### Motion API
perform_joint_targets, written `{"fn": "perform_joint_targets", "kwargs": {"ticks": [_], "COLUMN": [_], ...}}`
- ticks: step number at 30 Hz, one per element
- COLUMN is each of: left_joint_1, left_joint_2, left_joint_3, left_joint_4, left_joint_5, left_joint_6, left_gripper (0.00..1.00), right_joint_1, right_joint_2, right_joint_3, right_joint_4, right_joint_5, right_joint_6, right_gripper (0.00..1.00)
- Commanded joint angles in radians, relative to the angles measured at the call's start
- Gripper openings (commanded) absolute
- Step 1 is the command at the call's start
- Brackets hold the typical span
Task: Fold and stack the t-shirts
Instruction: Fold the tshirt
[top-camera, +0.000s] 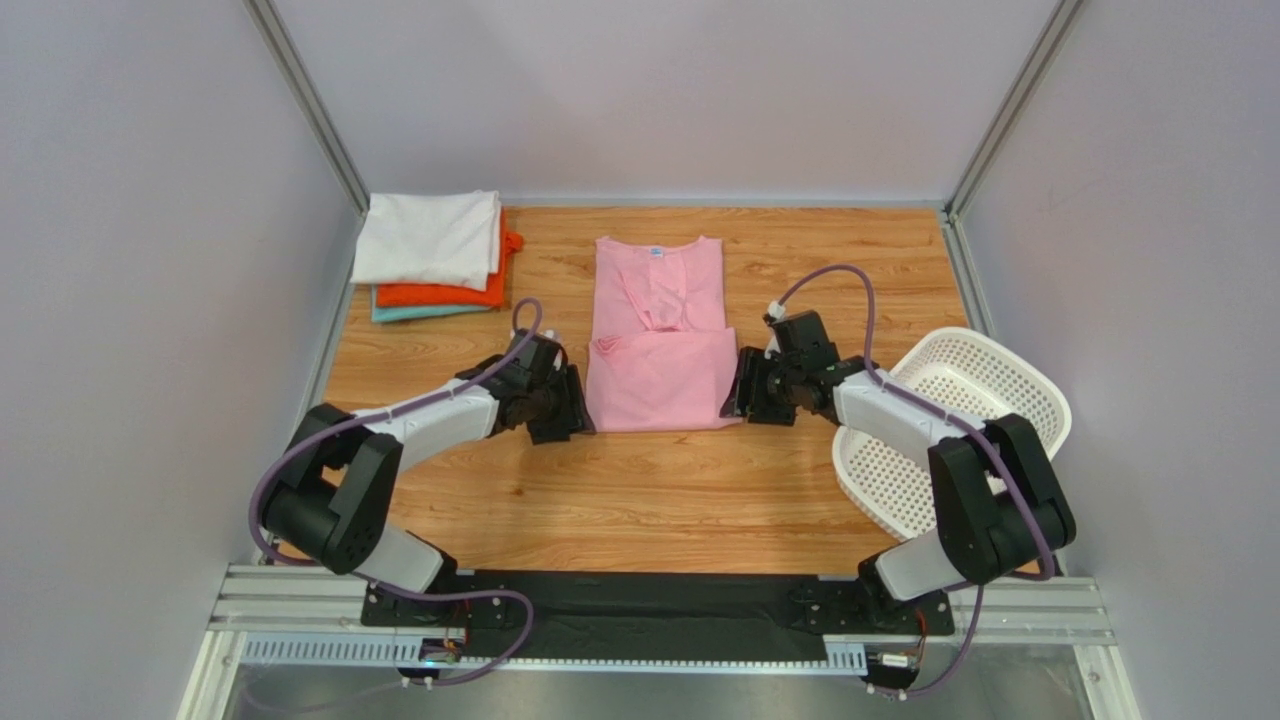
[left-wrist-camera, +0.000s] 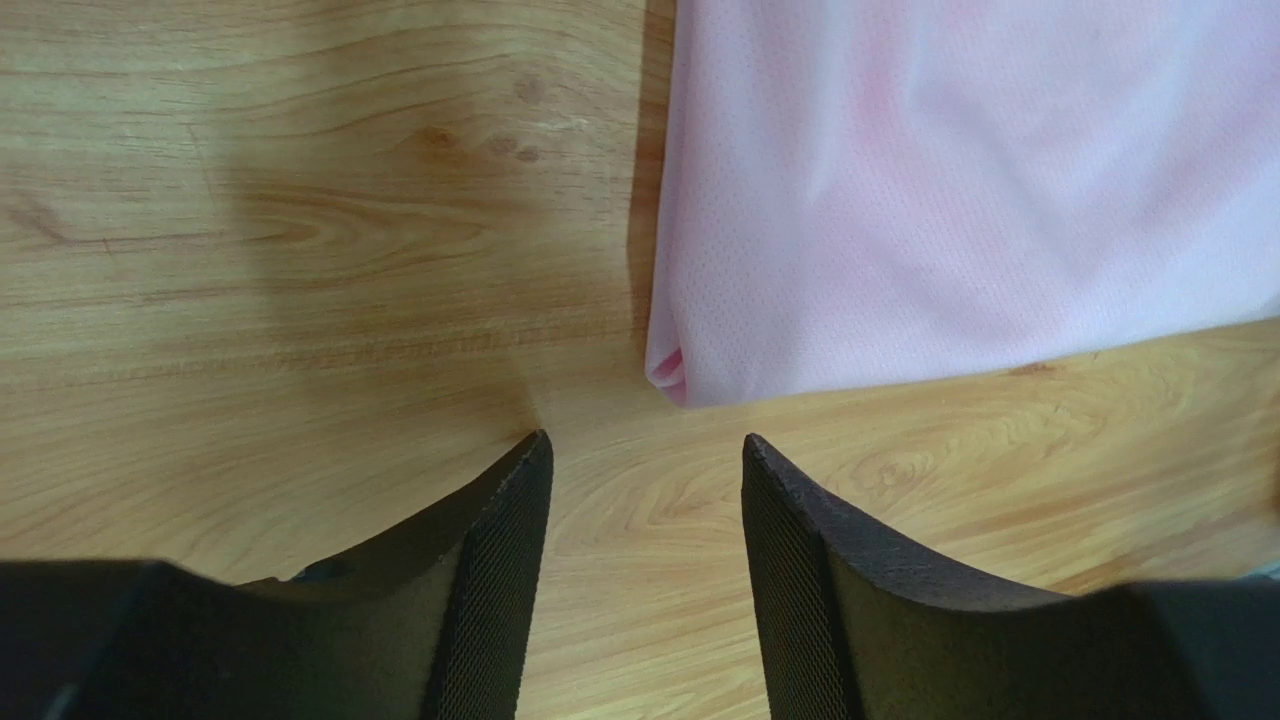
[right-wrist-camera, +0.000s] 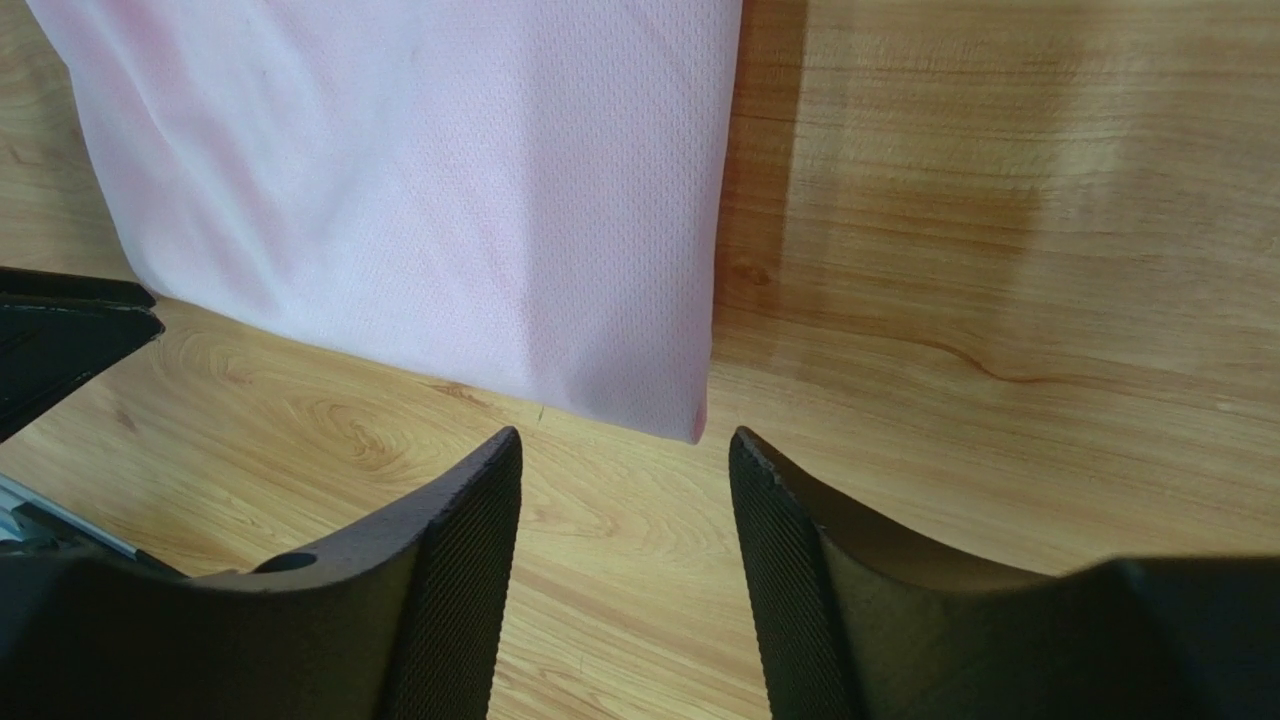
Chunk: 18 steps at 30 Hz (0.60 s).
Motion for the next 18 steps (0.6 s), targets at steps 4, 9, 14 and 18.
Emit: {"fn": "perform_joint_targets", "kwargs": {"ticks": [4,9,14,18], "left_joint_1": [0.022,0.024,0.024,0.024], "left_joint_2": [0.064,0.112,0.159,0.176], "left_joint_3": [0.047,0.059,0.074,0.074], "left_joint_4": [0.031,0.054,0.067,0.070], "left_joint_5": [0.007,0.034,0.071,0.083], "left_joint_6": [-0.011,-0.008,0.003,0.010], "left_gripper": [0.53,0.45,0.20,0.00], "right_joint_1": [0.008,0.009,0.015,0.014], "right_joint_2": [0.057,0.082,0.102,0.103], "right_joint_3": [0.002,-0.008,-0.027,-0.051], "right_joint_4": [0.056,0.065,0.079,0.103], "right_joint_5": [-0.009,-0.018,-0.035,-0.044], "right_joint_6": [0.006,0.011,0.018,0.020], "right_gripper": [0.50,0.42,0.31,0.14]}}
